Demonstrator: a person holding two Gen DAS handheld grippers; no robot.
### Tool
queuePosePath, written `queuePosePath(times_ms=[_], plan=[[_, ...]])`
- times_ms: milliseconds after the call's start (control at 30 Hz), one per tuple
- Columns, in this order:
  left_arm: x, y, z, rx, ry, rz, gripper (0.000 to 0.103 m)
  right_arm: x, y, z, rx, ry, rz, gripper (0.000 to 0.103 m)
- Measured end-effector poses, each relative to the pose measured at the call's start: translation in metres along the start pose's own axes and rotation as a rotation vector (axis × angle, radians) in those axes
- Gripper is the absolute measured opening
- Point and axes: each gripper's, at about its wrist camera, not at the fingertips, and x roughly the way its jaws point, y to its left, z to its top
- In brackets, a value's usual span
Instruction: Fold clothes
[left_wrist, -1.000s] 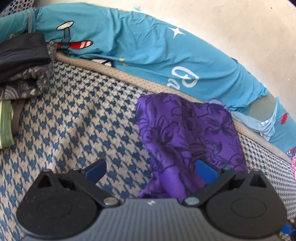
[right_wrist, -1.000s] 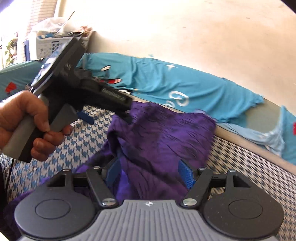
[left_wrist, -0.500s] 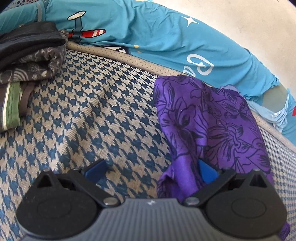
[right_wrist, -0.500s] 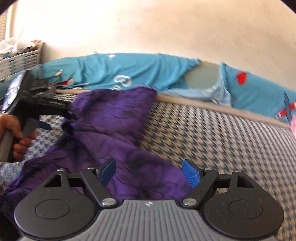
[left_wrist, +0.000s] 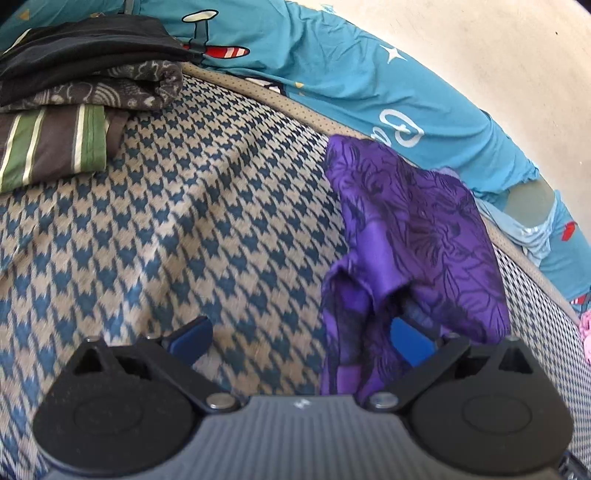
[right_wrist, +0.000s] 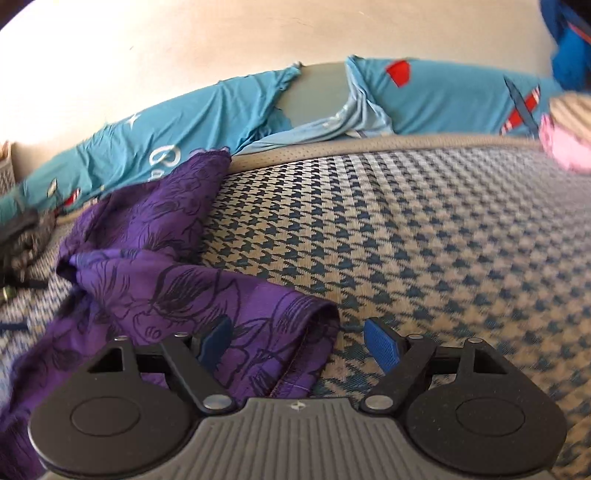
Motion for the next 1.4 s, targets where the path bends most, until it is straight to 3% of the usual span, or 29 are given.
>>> queuePosePath(times_ms=[267, 333, 400, 433, 500, 600, 700, 900, 1067, 1400], plan=[[-0.021, -0.007, -0.033, 0.126, 0.015, 0.028, 0.103, 0.013, 0.006, -0.008, -0.053, -0.037, -0.020, 0.079], [-0.024, -0.011, -0.042, 0.173, 0.020, 0.048, 0.103, 0.014, 0.008, -0.010, -0.076, -0.041, -0.024, 0.071], [-0.027, -0.016, -0.049, 0.223, 0.025, 0.073, 0.103, 0.013, 0.008, -0.009, -0.069, -0.038, -0.018, 0.052], [-0.028, -0.017, -0.053, 0.242, 0.025, 0.084, 0.103, 0.013, 0.007, -0.008, -0.058, -0.037, -0.015, 0.048], [-0.029, -0.020, -0.059, 0.275, 0.027, 0.103, 0.103, 0.012, 0.005, -0.007, -0.037, -0.034, -0.008, 0.030], [-0.031, -0.023, -0.067, 0.320, 0.034, 0.138, 0.103, 0.008, 0.004, -0.004, 0.004, -0.021, 0.027, 0.019], [-0.033, -0.024, -0.072, 0.349, 0.028, 0.145, 0.103, 0.001, 0.004, -0.002, 0.028, -0.030, 0.048, 0.017], [-0.039, -0.016, -0.074, 0.311, 0.014, 0.103, 0.103, -0.029, 0.009, 0.004, 0.083, -0.089, 0.140, 0.014], [-0.045, -0.006, -0.070, 0.231, 0.006, 0.056, 0.103, -0.059, 0.025, 0.002, 0.081, -0.123, 0.302, 0.014], [-0.054, 0.015, -0.059, 0.081, -0.011, 0.004, 0.103, -0.091, 0.106, -0.035, -0.073, -0.045, 0.596, 0.014]])
